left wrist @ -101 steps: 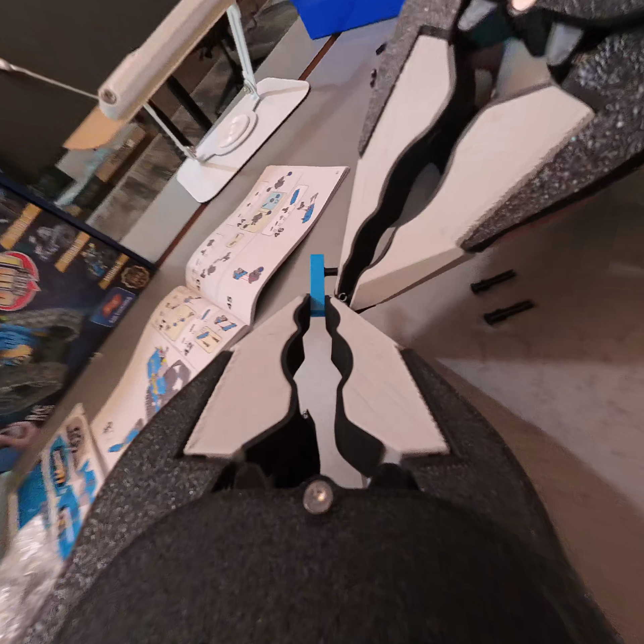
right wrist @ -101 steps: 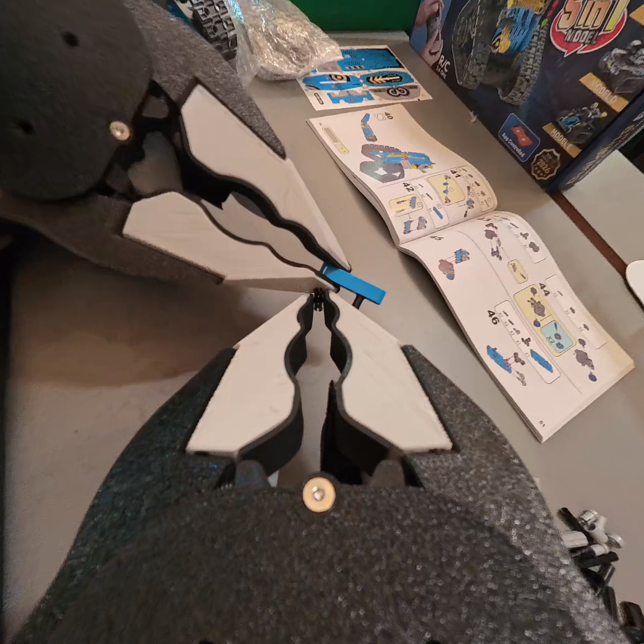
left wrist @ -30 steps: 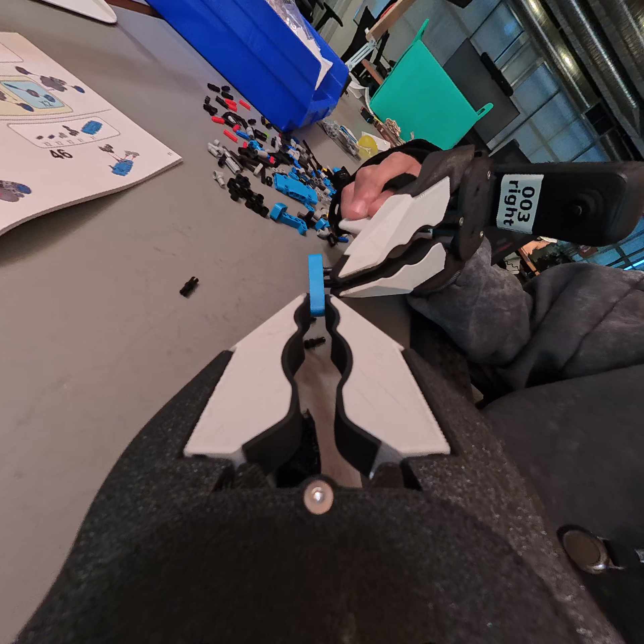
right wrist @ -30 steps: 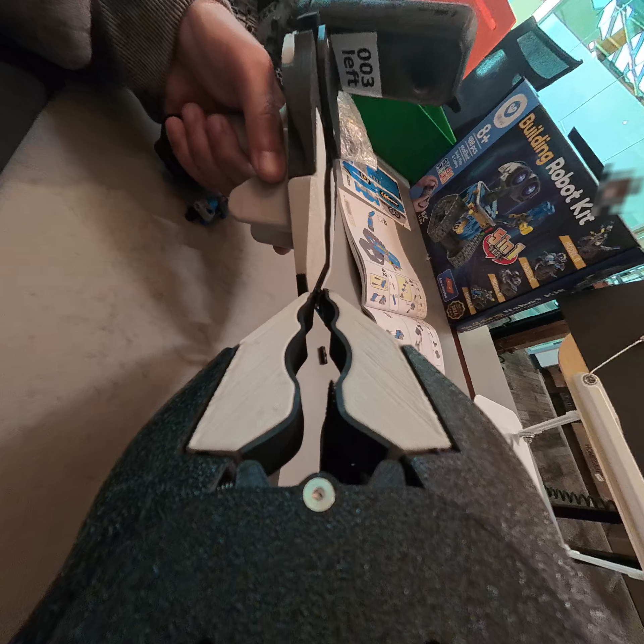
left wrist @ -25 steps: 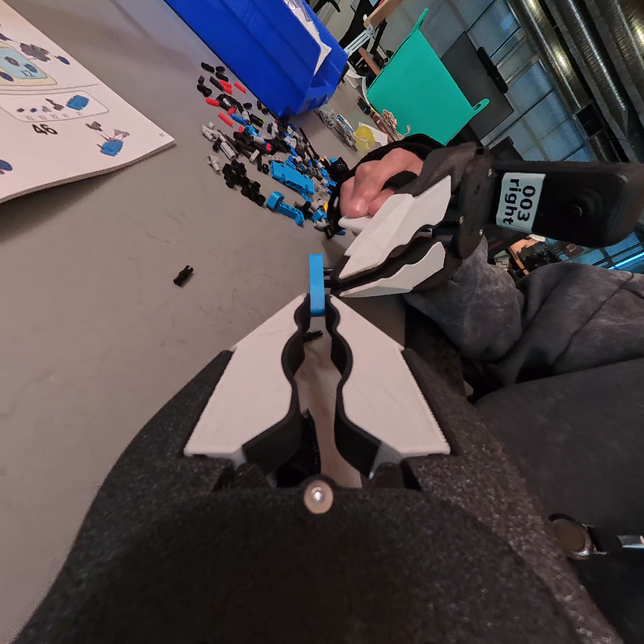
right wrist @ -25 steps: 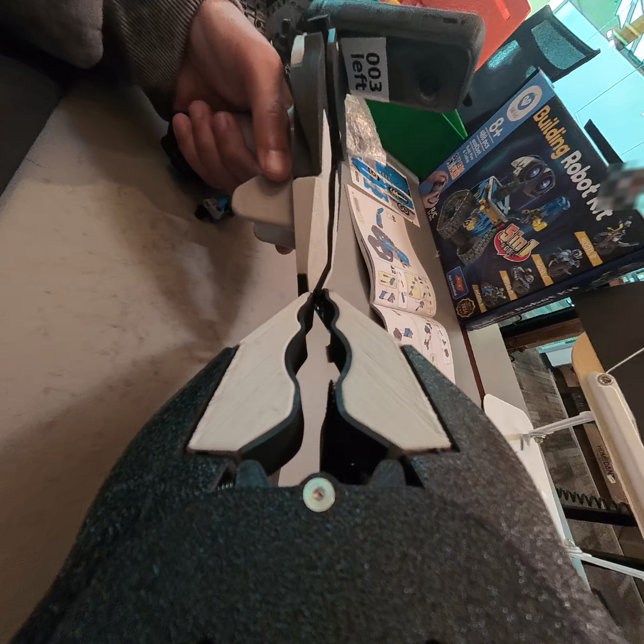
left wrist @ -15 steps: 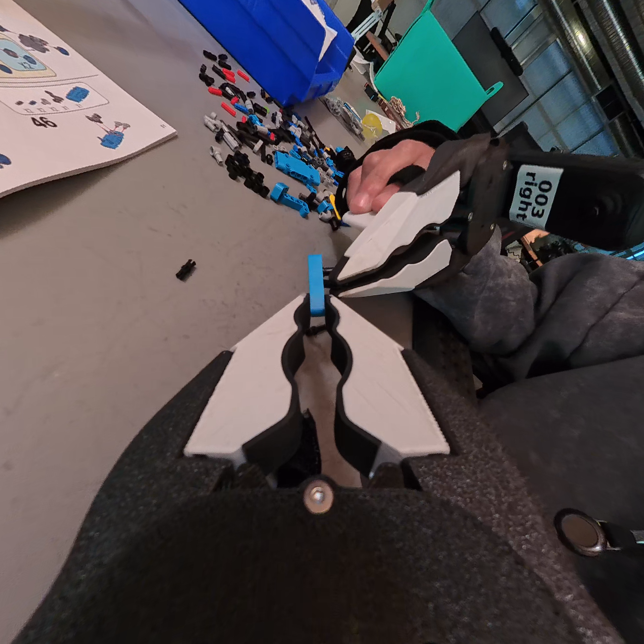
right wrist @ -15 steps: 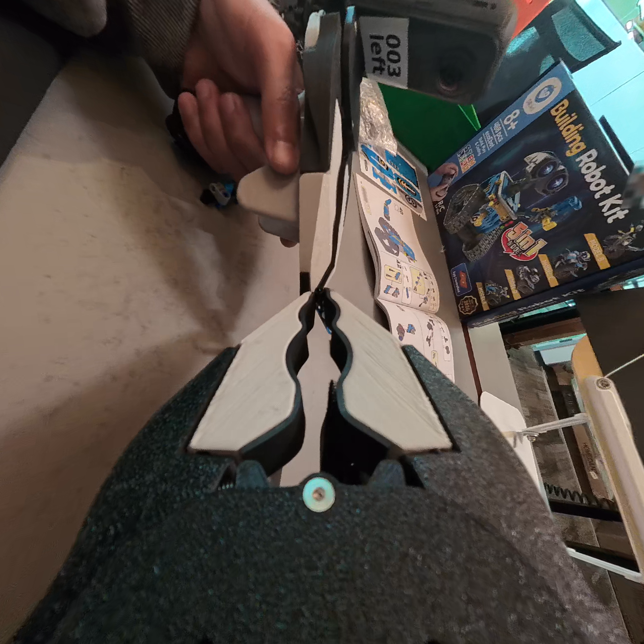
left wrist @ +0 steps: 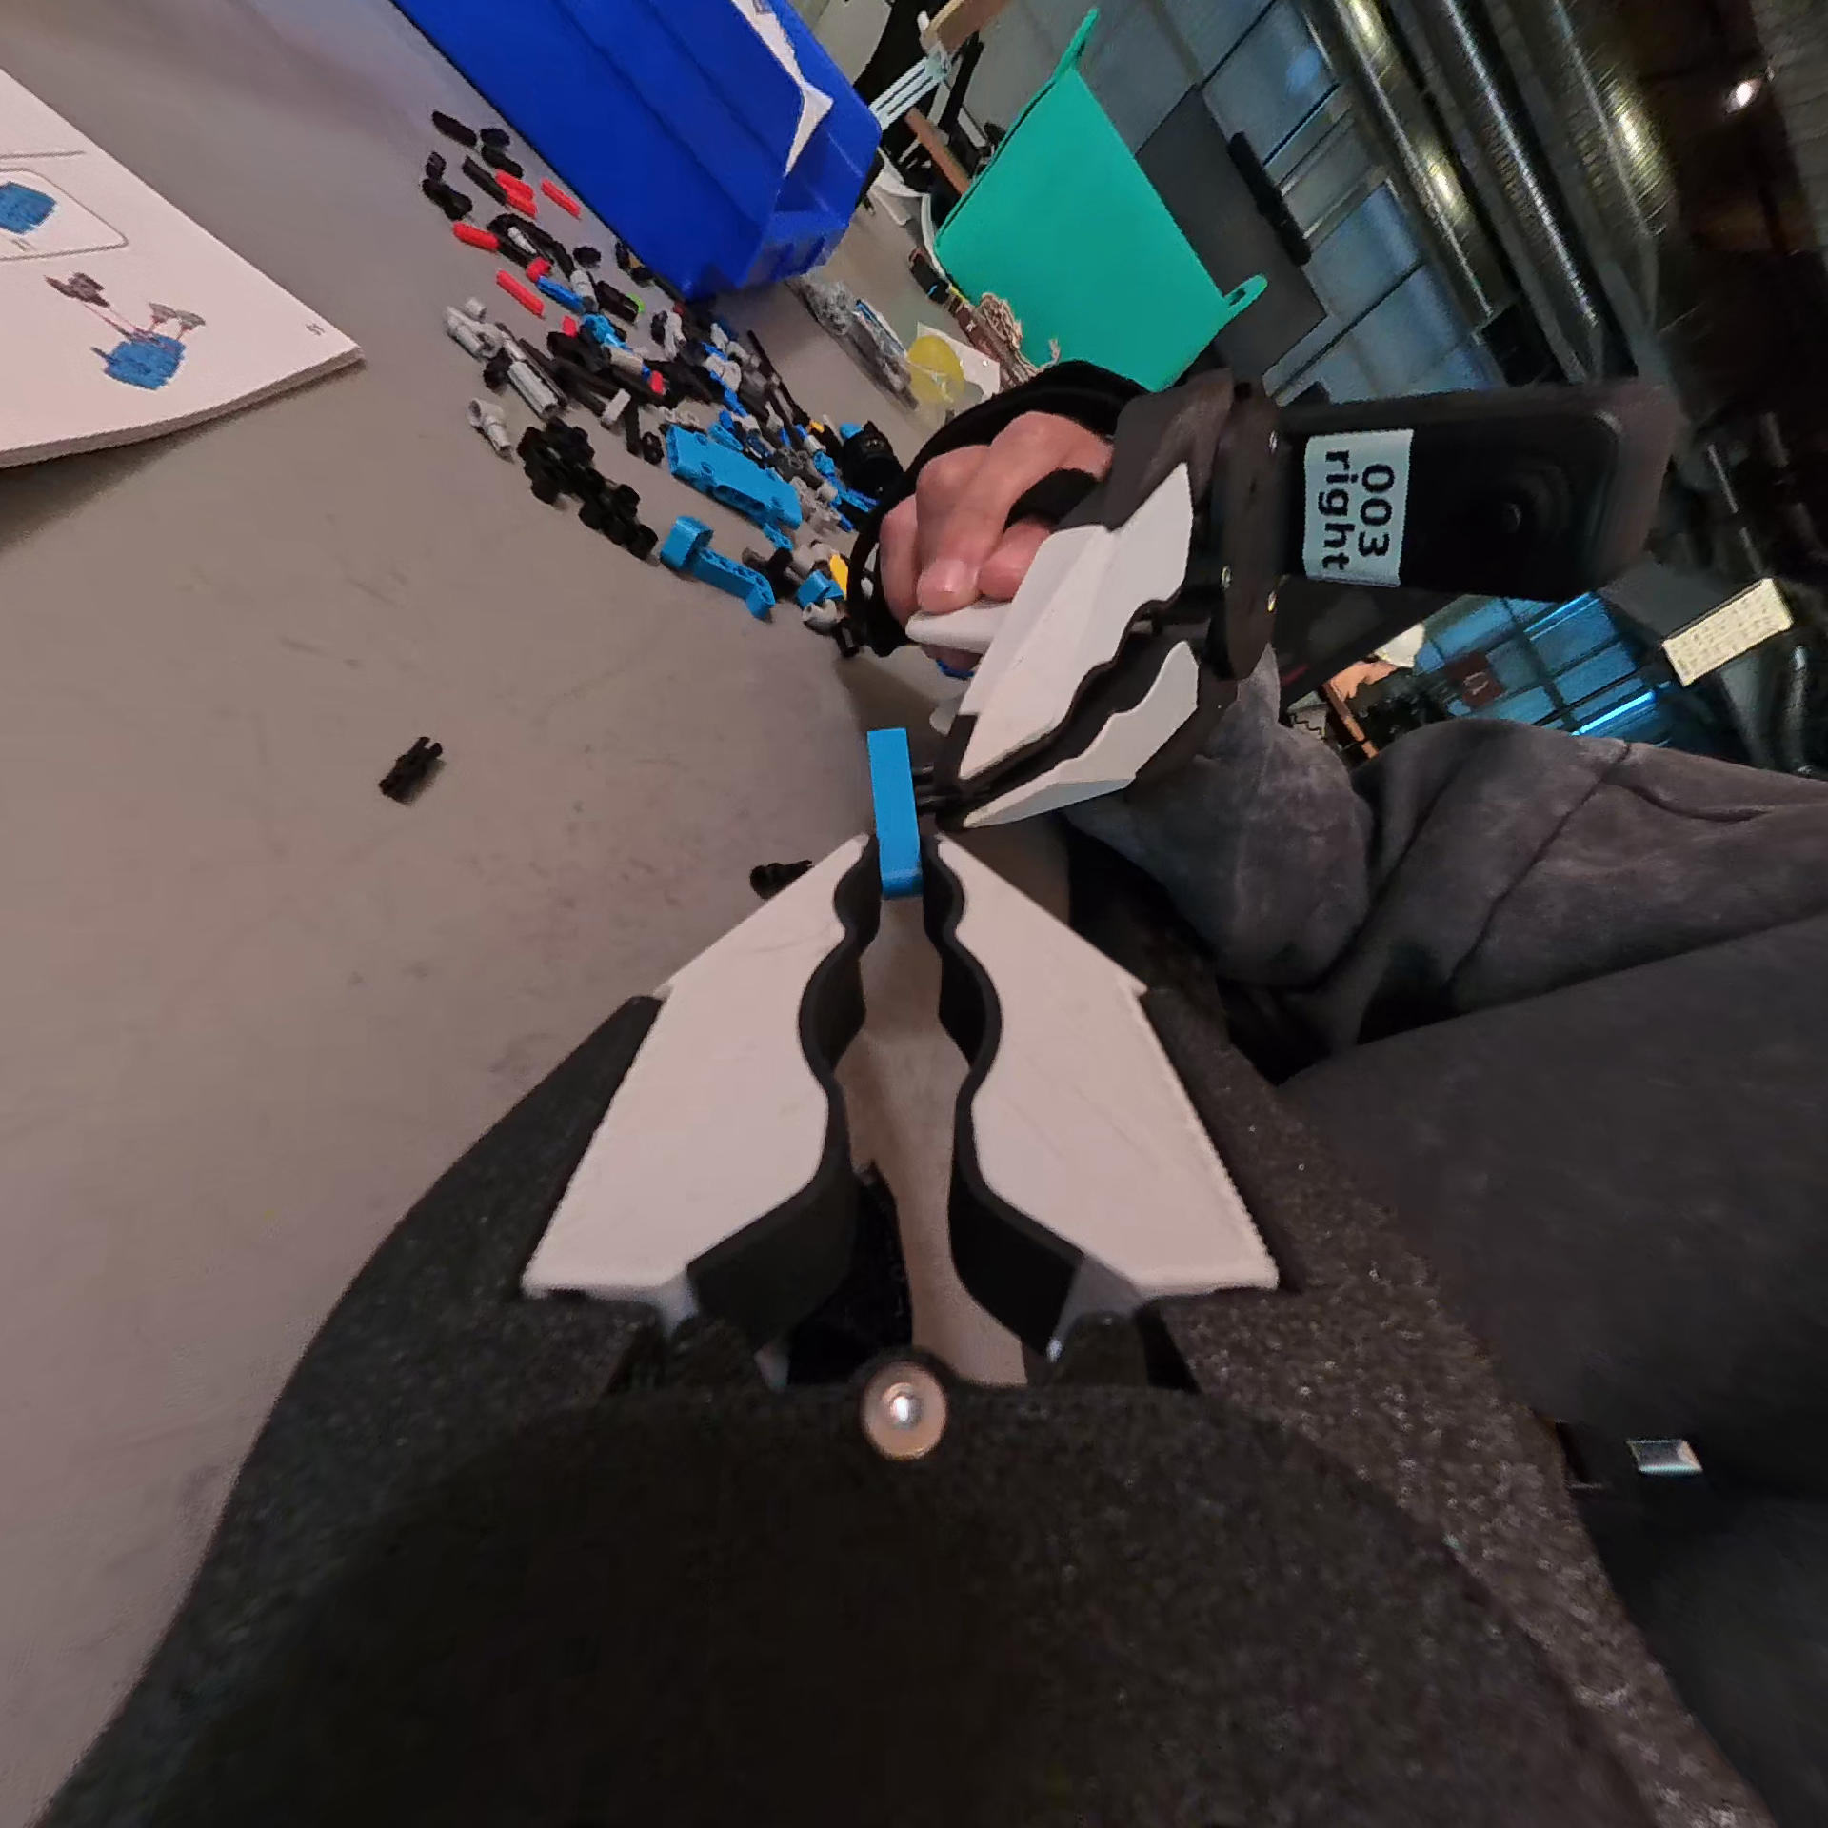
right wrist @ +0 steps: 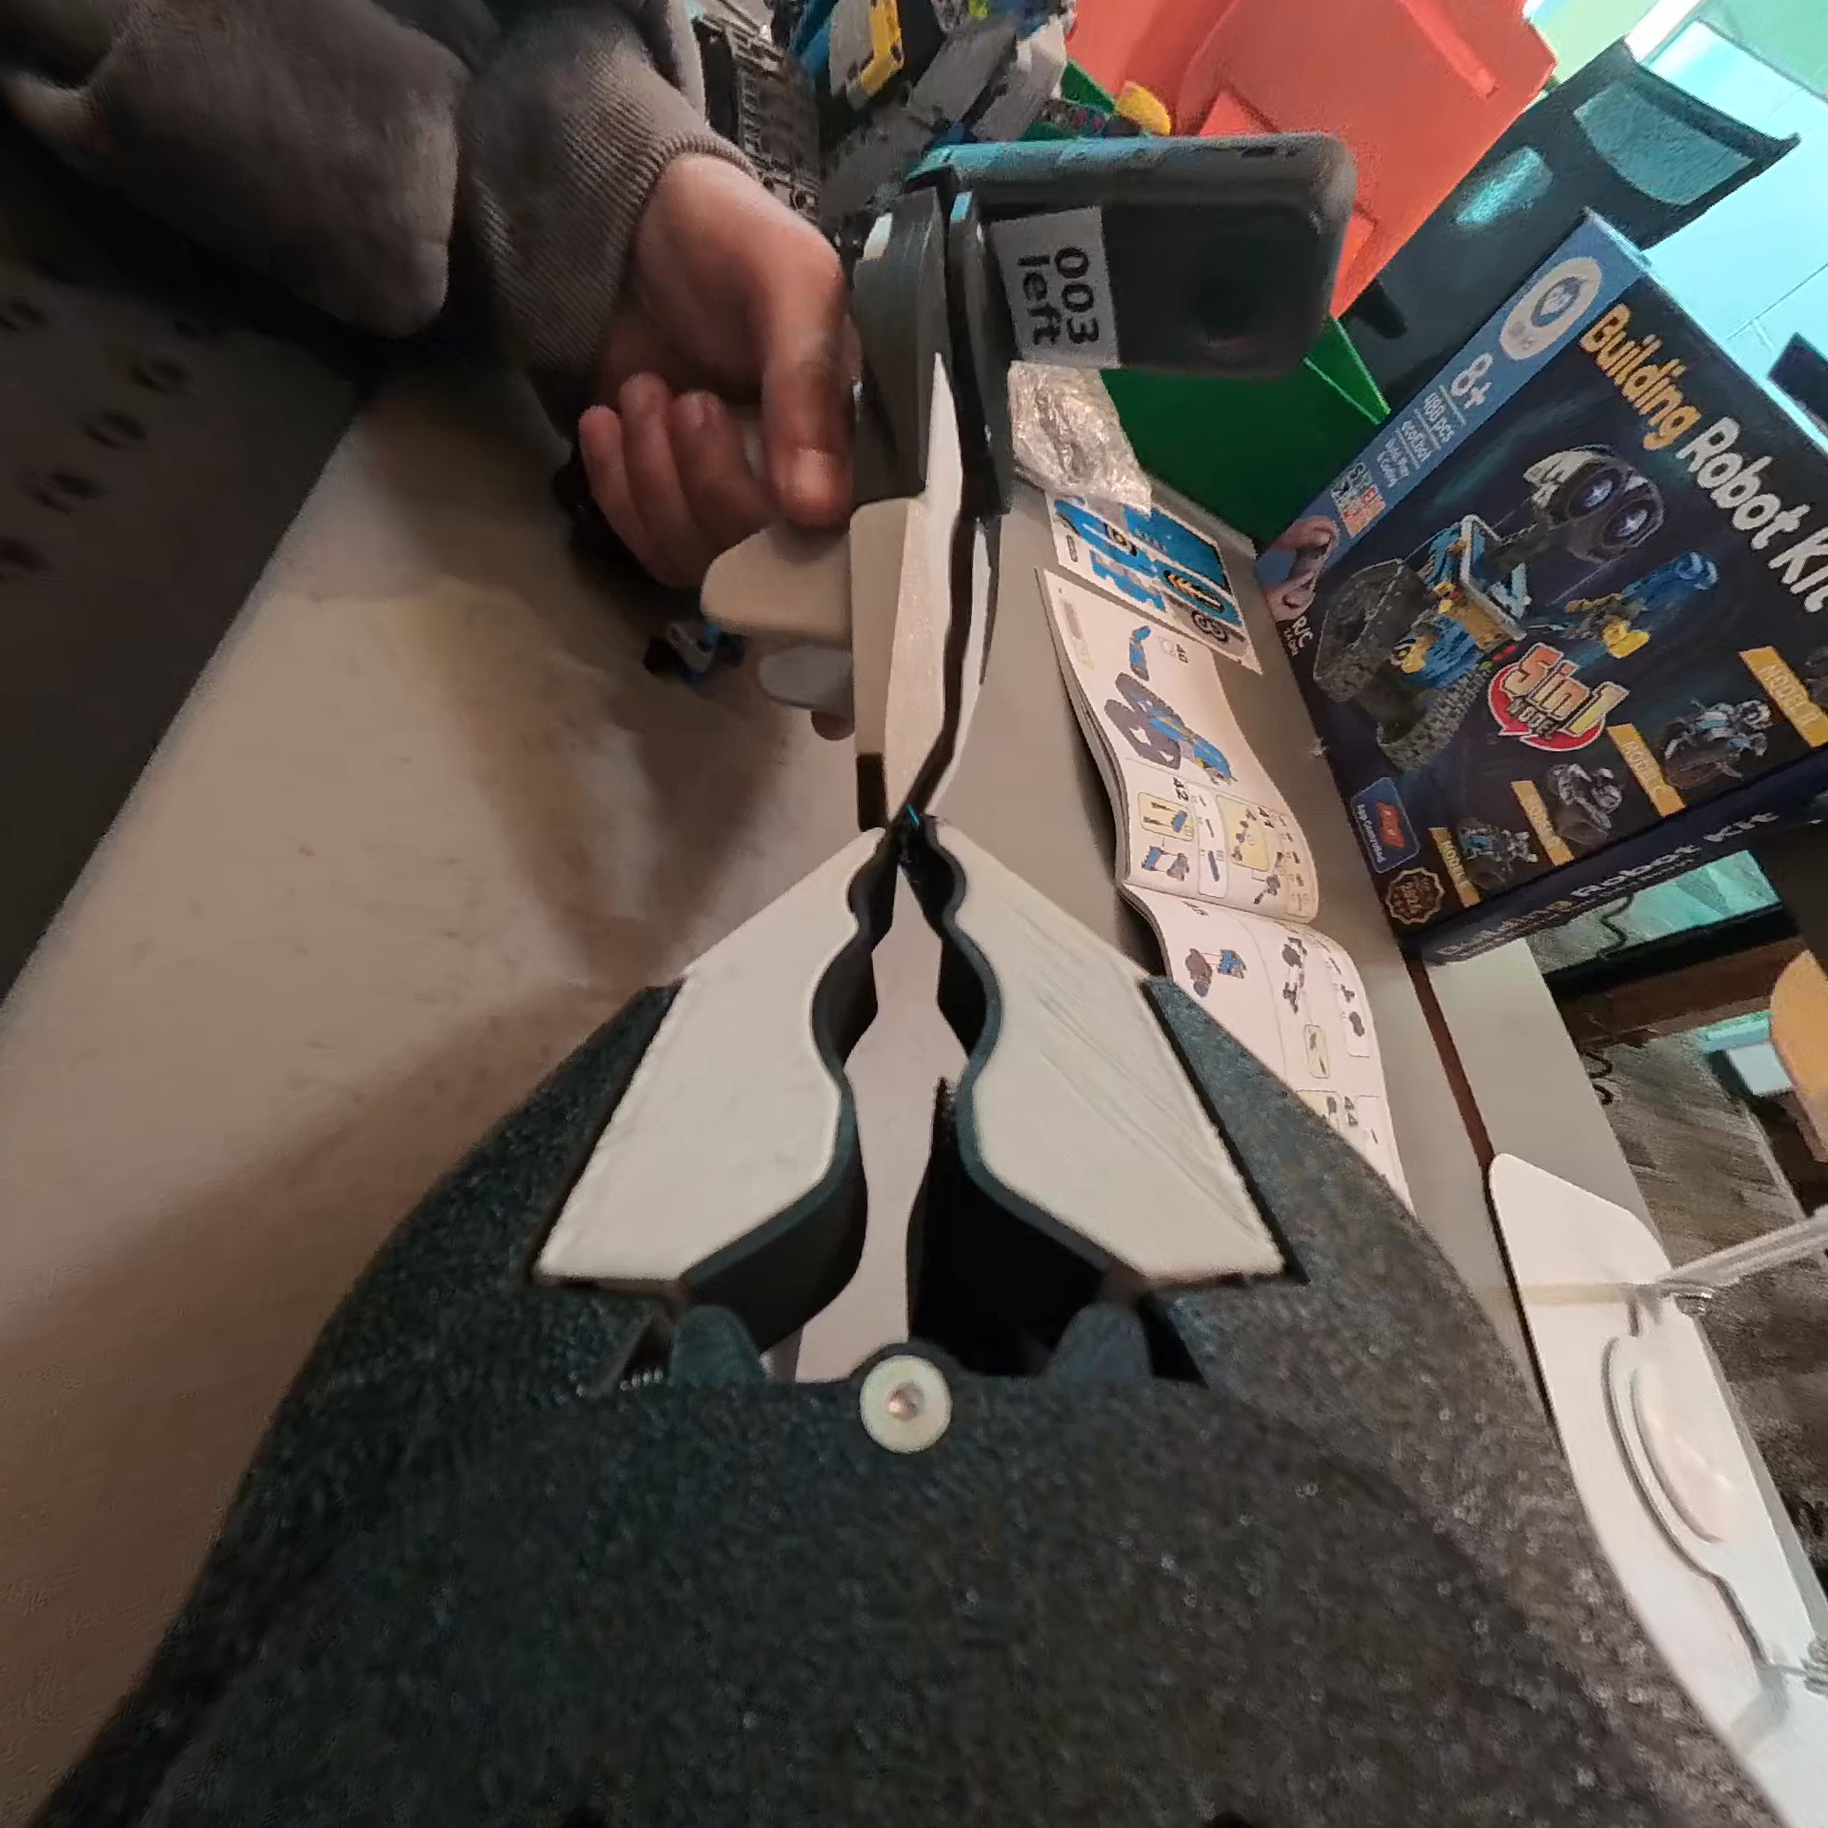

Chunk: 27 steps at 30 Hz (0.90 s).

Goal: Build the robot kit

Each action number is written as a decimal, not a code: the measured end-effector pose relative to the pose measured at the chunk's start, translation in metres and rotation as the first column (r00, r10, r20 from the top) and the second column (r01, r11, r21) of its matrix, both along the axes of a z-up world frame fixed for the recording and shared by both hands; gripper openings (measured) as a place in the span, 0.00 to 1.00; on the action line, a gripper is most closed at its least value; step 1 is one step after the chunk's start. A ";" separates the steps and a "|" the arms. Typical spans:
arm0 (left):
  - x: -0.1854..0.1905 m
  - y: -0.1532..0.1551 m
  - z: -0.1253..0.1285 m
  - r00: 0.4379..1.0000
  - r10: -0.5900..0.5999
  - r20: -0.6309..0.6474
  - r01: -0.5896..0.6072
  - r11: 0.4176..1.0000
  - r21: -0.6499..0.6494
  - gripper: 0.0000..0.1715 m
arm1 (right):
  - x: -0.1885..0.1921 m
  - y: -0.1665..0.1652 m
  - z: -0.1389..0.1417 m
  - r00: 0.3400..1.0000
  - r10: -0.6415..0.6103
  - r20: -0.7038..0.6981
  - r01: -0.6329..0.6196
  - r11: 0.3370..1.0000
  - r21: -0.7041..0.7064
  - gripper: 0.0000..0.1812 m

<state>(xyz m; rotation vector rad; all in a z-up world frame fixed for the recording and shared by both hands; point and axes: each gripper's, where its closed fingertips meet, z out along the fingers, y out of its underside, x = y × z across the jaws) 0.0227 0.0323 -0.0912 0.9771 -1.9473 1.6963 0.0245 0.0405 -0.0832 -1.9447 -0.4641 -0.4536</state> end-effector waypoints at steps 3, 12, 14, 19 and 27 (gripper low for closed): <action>0.001 0.000 -0.003 1.000 0.004 0.001 -0.004 1.000 0.023 0.04 | -0.001 0.000 -0.002 1.000 0.002 -0.006 -0.002 1.000 -0.004 0.02; 0.004 0.000 -0.015 0.999 0.021 0.047 -0.027 0.991 0.129 0.04 | 0.004 0.002 -0.013 1.000 -0.015 -0.023 0.014 0.999 -0.051 0.02; 0.004 0.000 -0.016 0.999 0.020 0.045 -0.026 0.991 0.129 0.04 | 0.004 0.002 -0.015 1.000 -0.015 0.004 0.016 0.998 -0.063 0.02; 0.004 -0.001 -0.016 0.999 0.017 0.028 -0.020 0.992 0.123 0.04 | 0.002 0.002 -0.015 0.998 -0.009 0.066 0.014 0.997 -0.075 0.02; 0.006 0.002 -0.018 1.000 0.029 -0.004 -0.028 0.994 0.108 0.04 | 0.004 0.003 -0.019 0.996 -0.018 0.083 0.026 0.995 -0.097 0.02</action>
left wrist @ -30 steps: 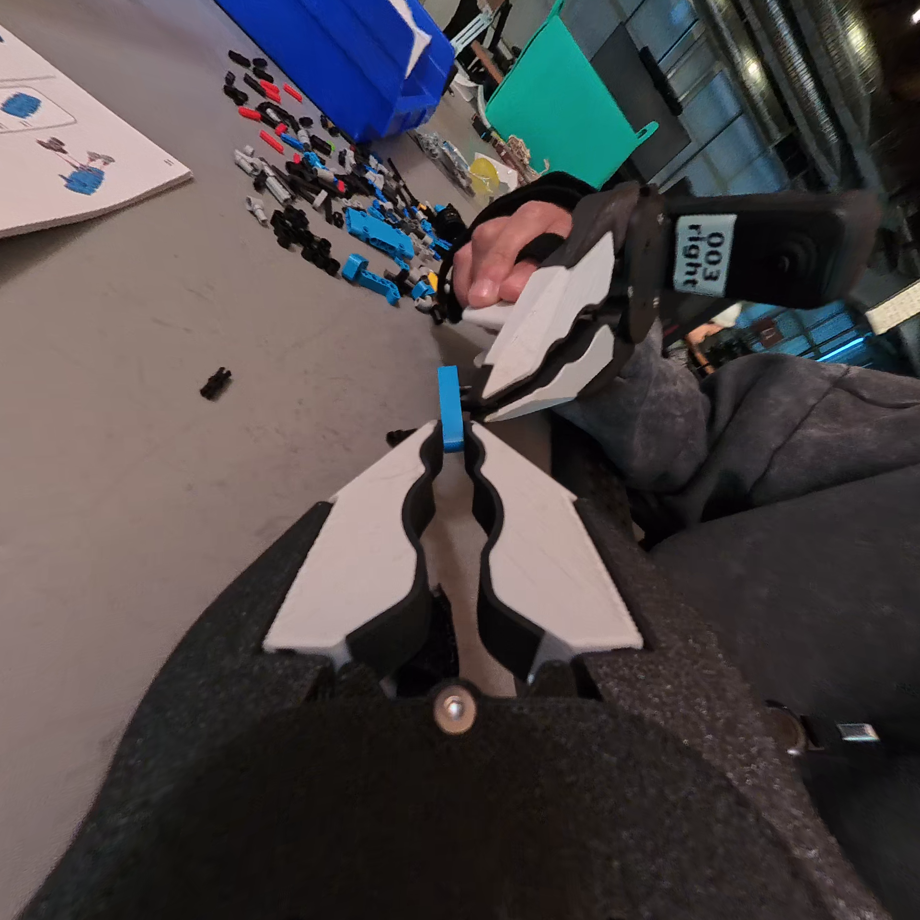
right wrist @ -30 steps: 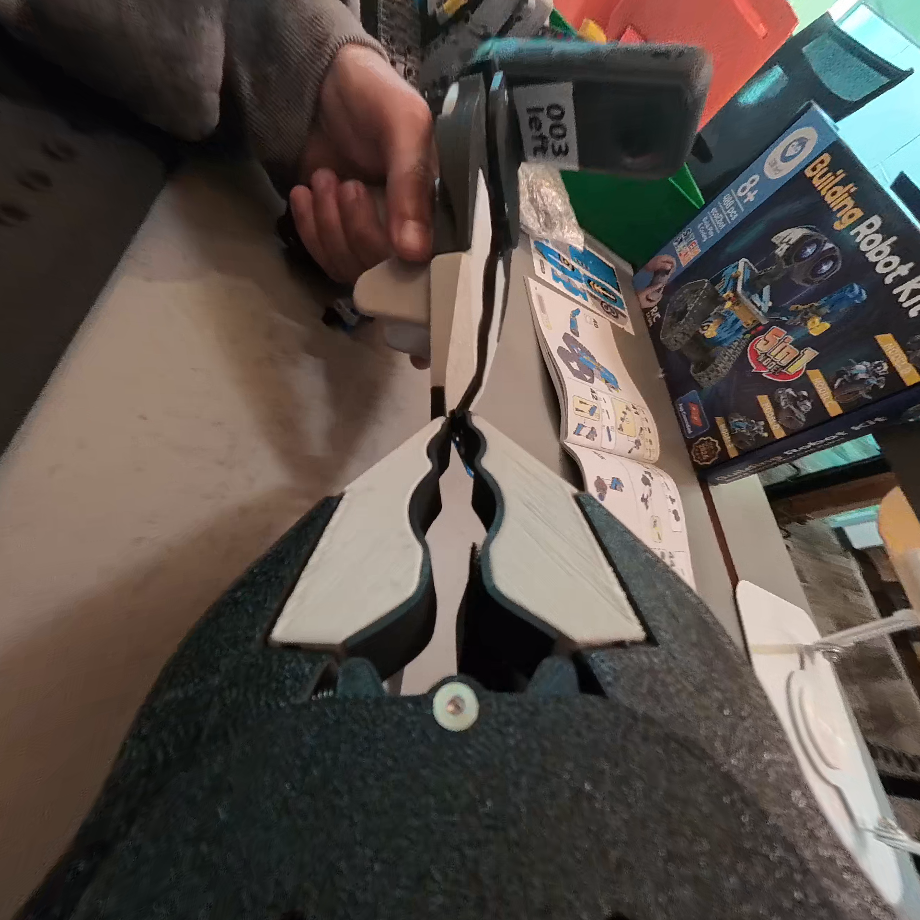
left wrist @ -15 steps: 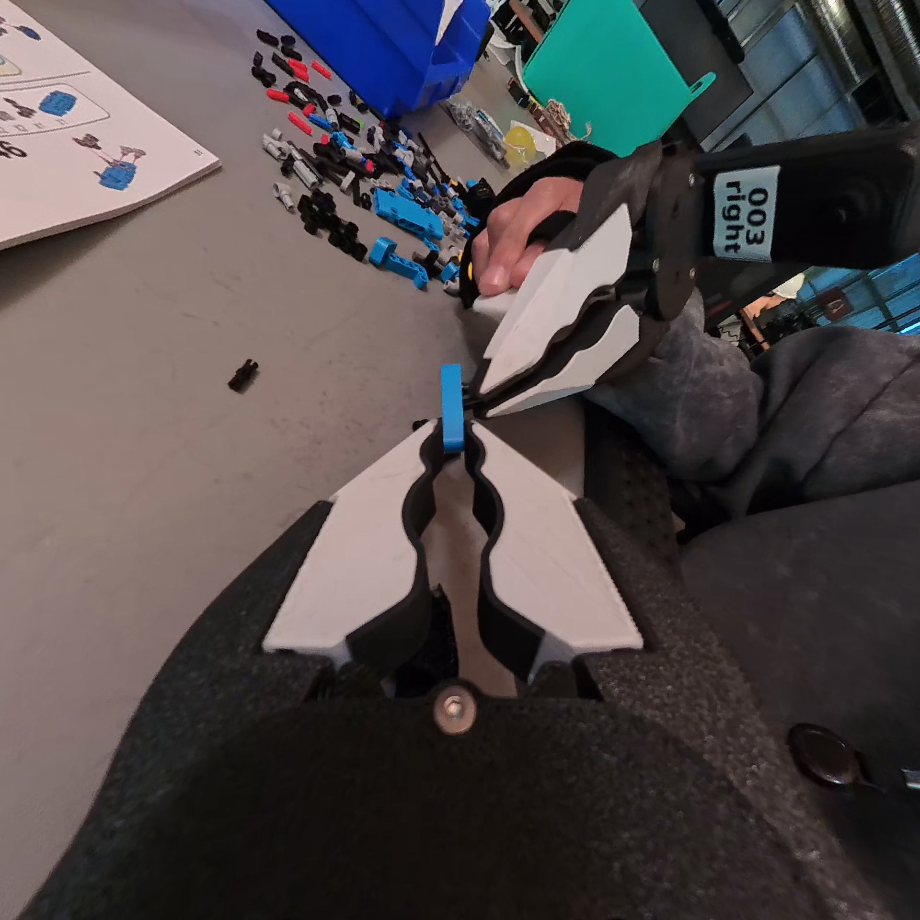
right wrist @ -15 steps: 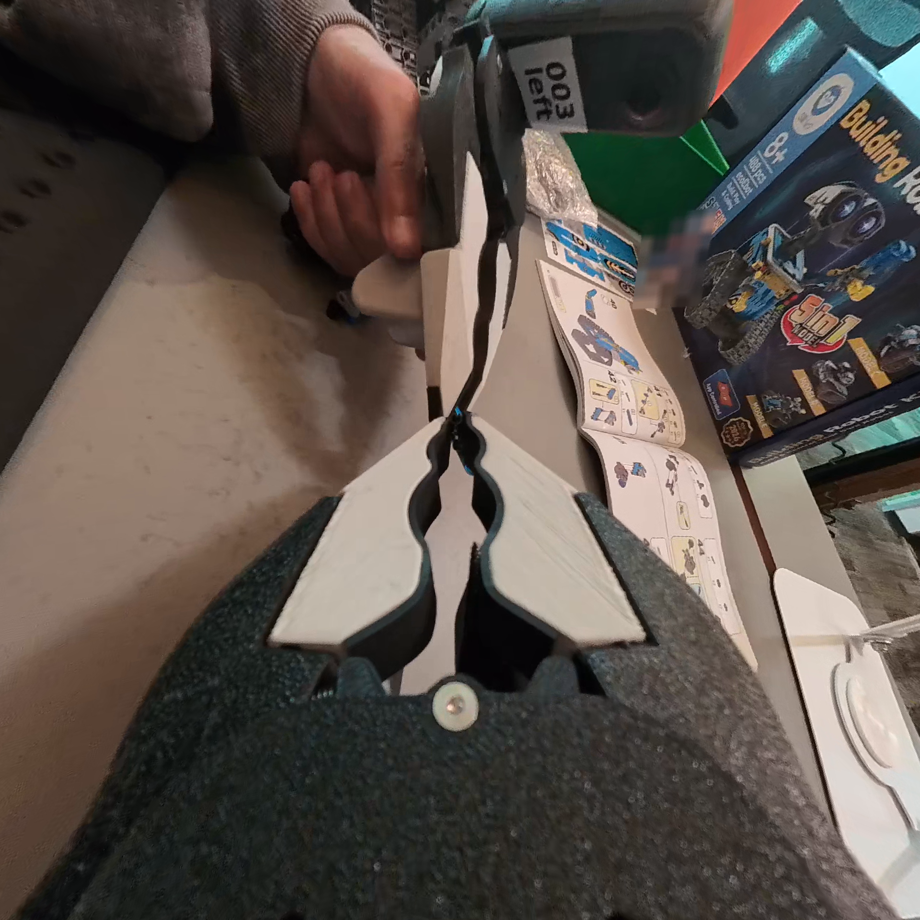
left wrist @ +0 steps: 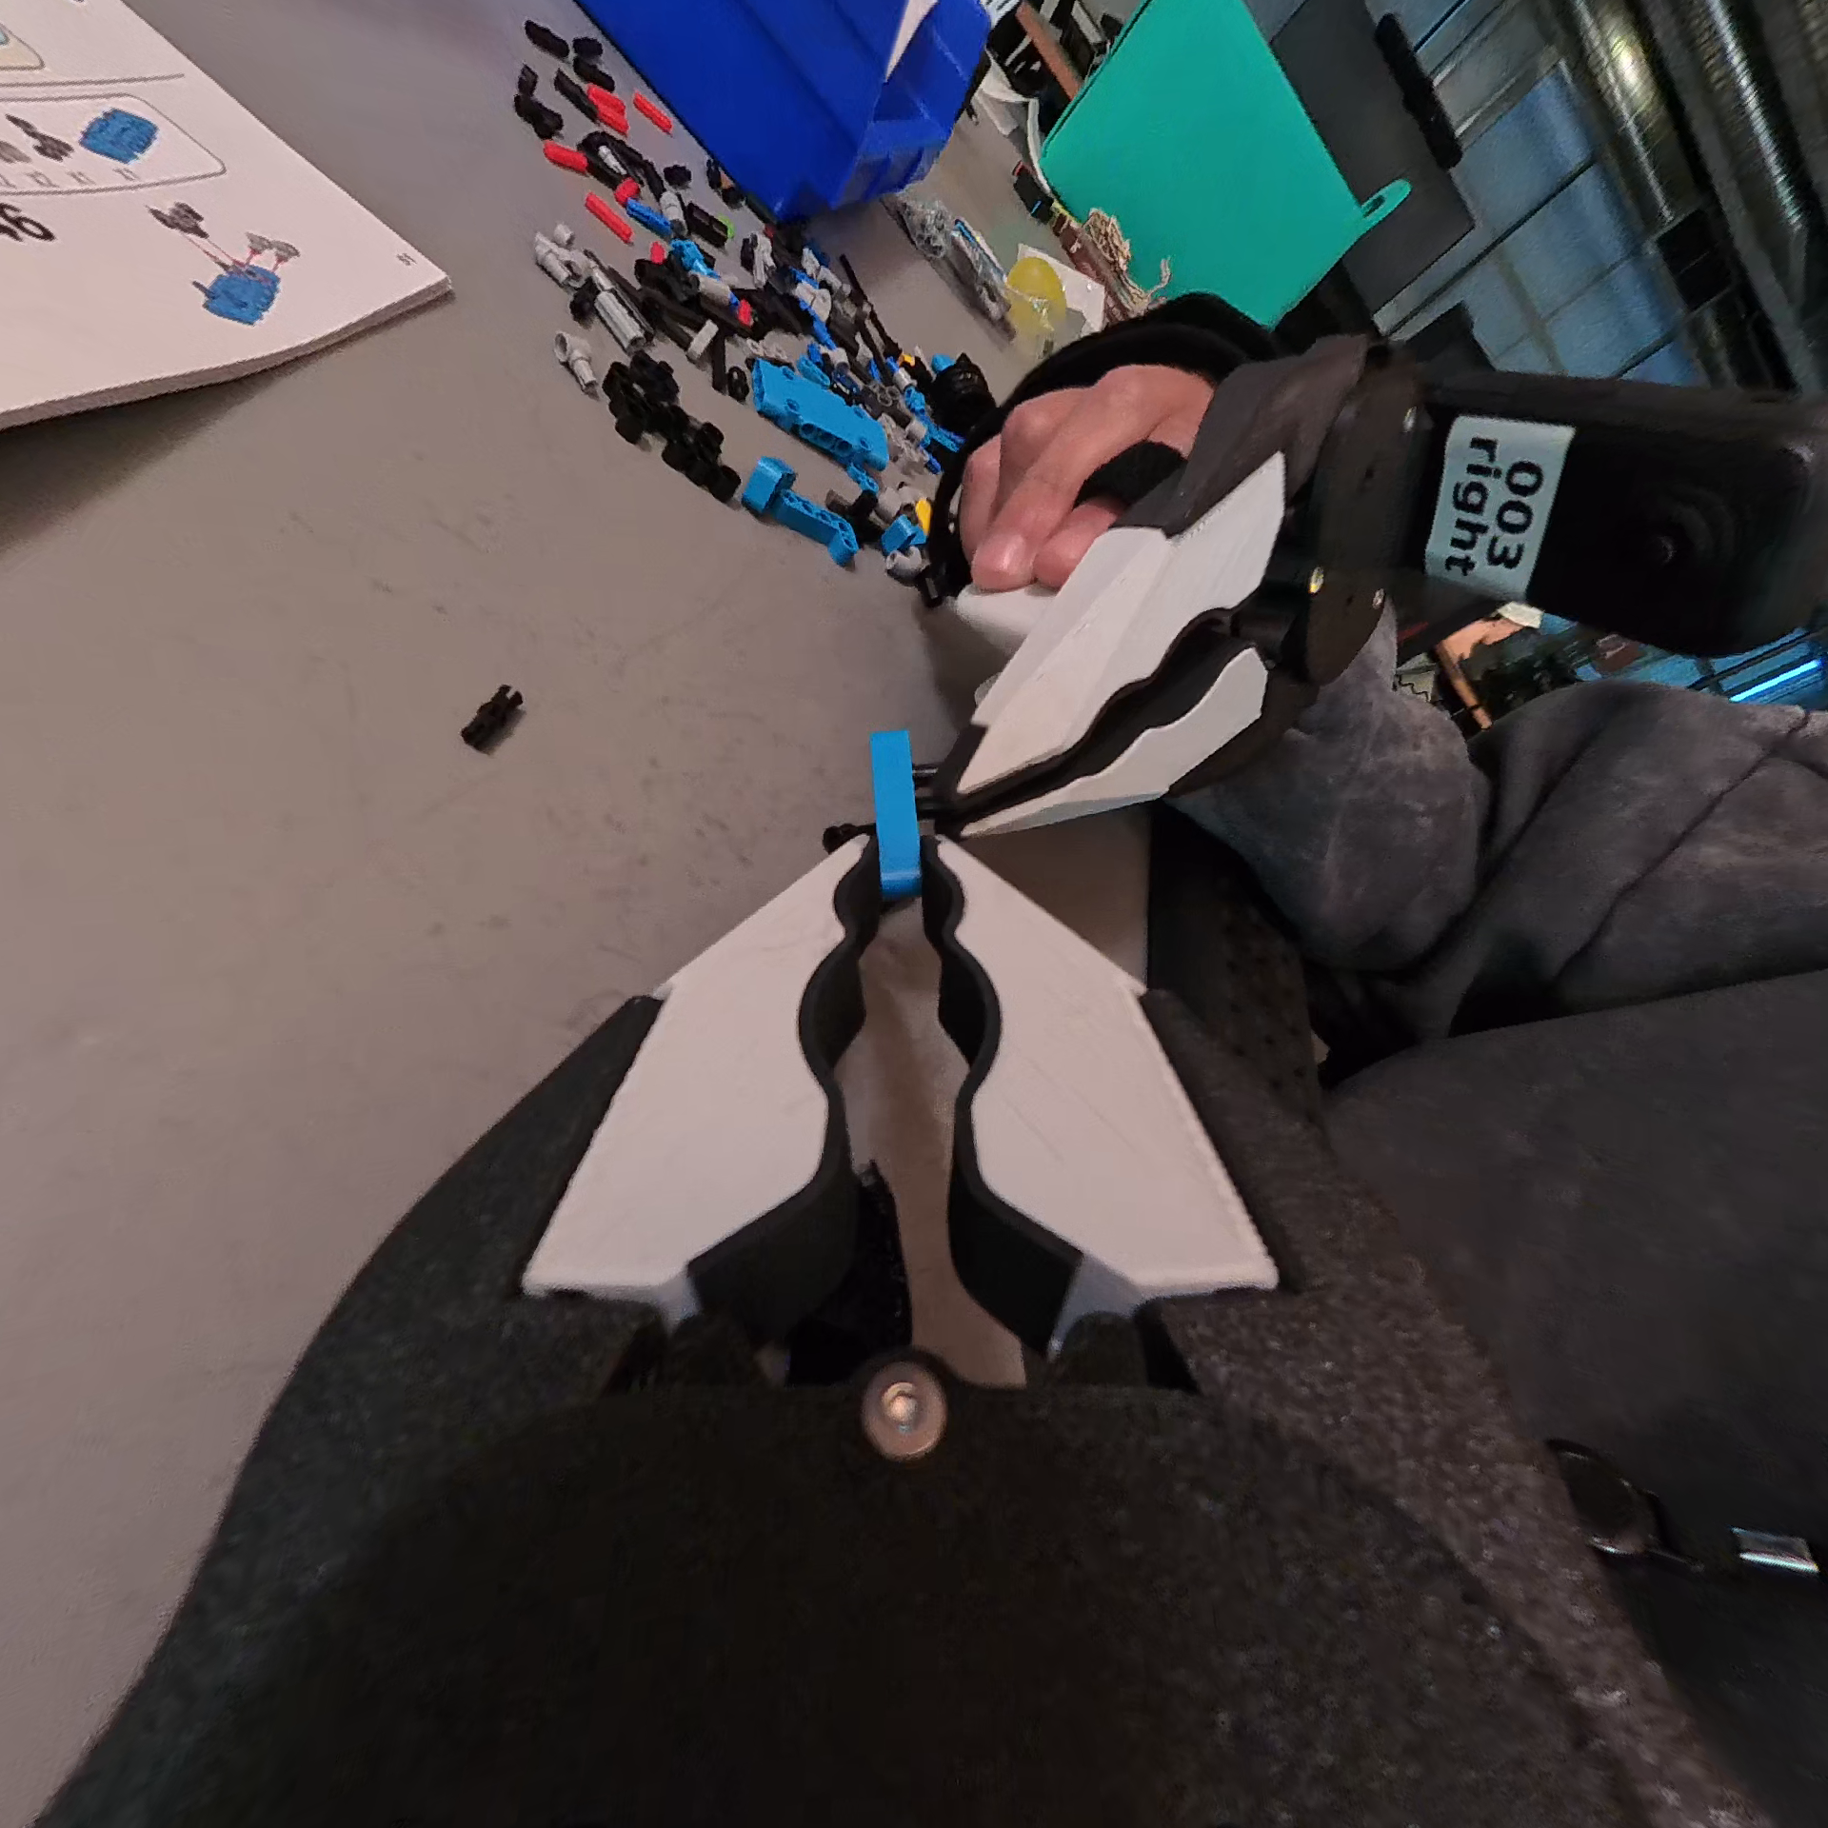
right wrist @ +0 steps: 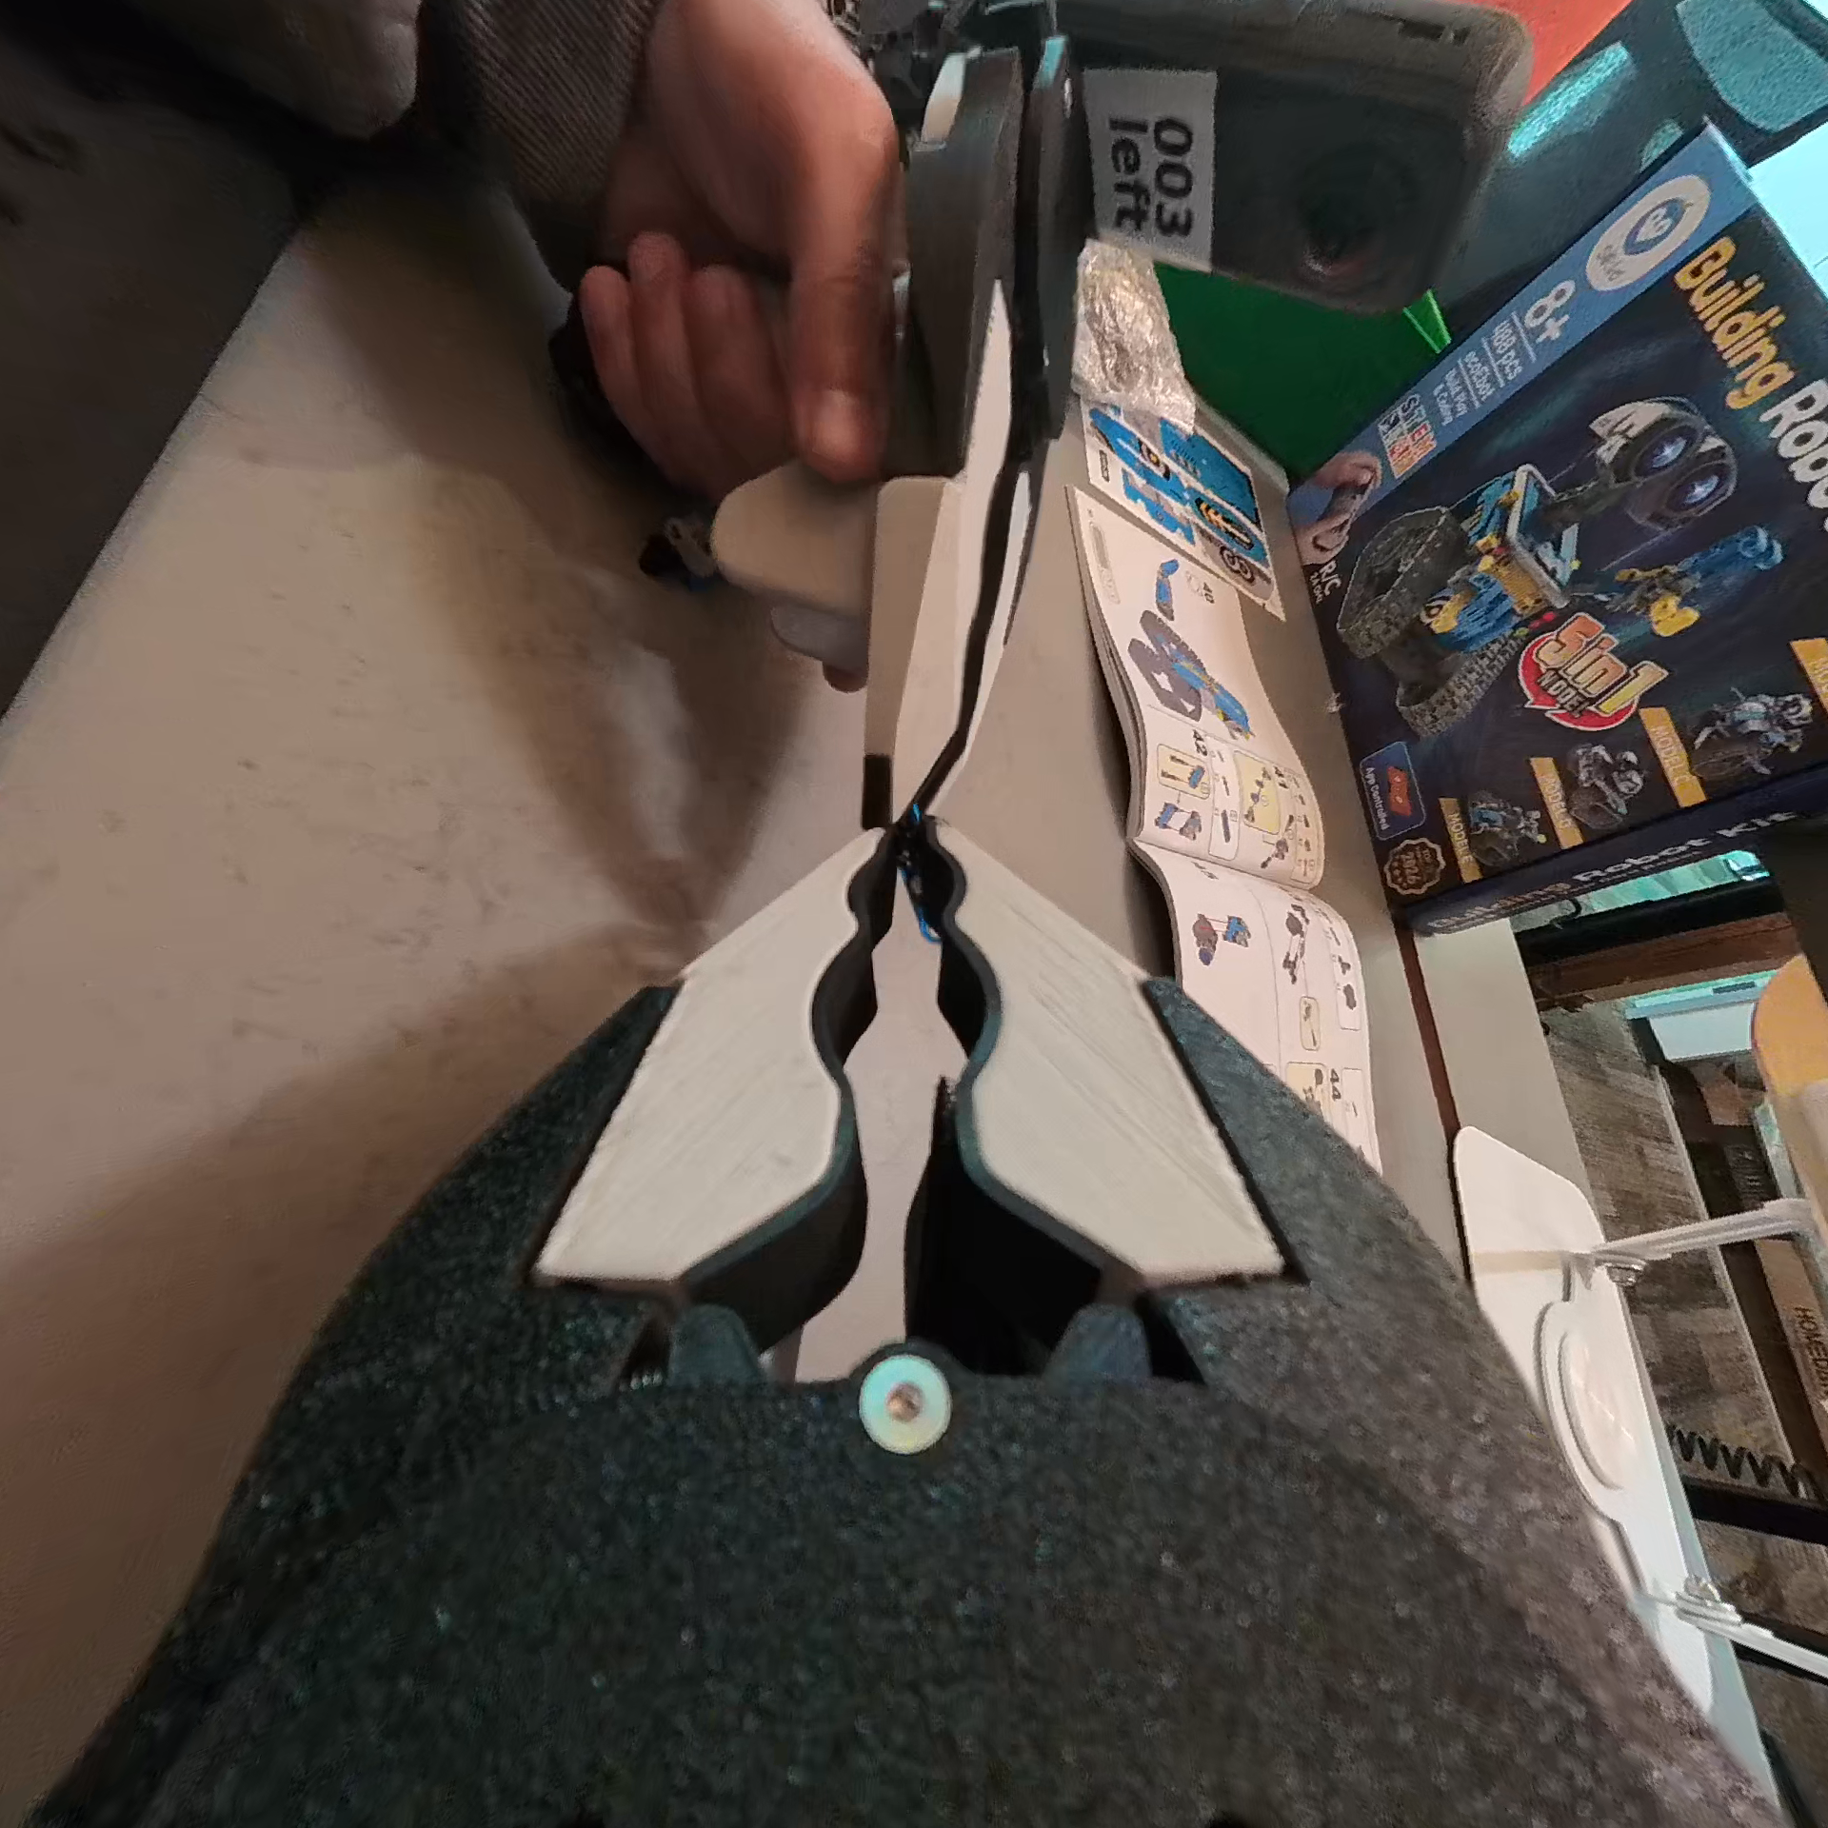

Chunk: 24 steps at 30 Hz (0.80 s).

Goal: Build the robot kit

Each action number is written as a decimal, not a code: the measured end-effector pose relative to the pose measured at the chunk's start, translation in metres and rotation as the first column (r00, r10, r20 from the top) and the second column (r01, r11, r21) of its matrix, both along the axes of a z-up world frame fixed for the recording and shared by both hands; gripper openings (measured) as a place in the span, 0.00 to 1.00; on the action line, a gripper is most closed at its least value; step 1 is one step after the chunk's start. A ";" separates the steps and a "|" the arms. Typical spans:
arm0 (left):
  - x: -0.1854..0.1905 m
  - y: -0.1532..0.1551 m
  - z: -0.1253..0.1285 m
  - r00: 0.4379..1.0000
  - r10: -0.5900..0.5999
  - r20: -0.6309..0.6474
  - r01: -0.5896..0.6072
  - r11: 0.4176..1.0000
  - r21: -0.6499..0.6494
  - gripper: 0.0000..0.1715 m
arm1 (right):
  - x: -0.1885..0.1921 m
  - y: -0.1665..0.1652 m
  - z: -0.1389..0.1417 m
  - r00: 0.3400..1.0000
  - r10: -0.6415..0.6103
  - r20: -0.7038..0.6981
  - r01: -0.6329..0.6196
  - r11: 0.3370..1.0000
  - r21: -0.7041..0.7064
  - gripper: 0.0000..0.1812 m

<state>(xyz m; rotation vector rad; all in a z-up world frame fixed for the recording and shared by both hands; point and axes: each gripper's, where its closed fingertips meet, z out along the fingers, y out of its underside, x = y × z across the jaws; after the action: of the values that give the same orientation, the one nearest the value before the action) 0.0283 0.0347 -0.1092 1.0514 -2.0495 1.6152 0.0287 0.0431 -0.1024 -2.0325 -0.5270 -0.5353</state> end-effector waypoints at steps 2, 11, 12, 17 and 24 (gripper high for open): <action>0.000 0.000 -0.002 1.000 0.001 0.003 -0.001 1.000 0.014 0.04 | 0.001 0.000 -0.002 1.000 -0.008 0.015 0.008 1.000 -0.015 0.02; -0.002 0.000 -0.005 0.998 -0.016 -0.055 0.016 1.000 -0.001 0.04 | -0.001 0.001 -0.004 1.000 -0.008 0.003 0.008 1.000 -0.009 0.02; -0.003 0.000 -0.006 0.998 -0.020 -0.061 0.021 1.000 0.007 0.04 | -0.002 0.001 -0.004 1.000 -0.003 -0.025 0.003 1.000 -0.005 0.02; -0.002 0.000 -0.011 0.997 -0.020 -0.075 0.022 0.999 0.029 0.04 | -0.002 0.003 -0.008 1.000 0.002 -0.026 -0.002 1.000 -0.011 0.02; -0.002 0.002 -0.006 0.995 -0.021 -0.098 0.020 1.000 -0.016 0.04 | -0.001 0.002 -0.007 1.000 0.003 -0.019 -0.003 1.000 -0.004 0.02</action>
<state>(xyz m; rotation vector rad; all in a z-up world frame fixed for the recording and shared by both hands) 0.0262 0.0362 -0.1151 1.0788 -1.9754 1.5351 0.0273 0.0448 -0.1093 -2.0387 -0.5204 -0.5130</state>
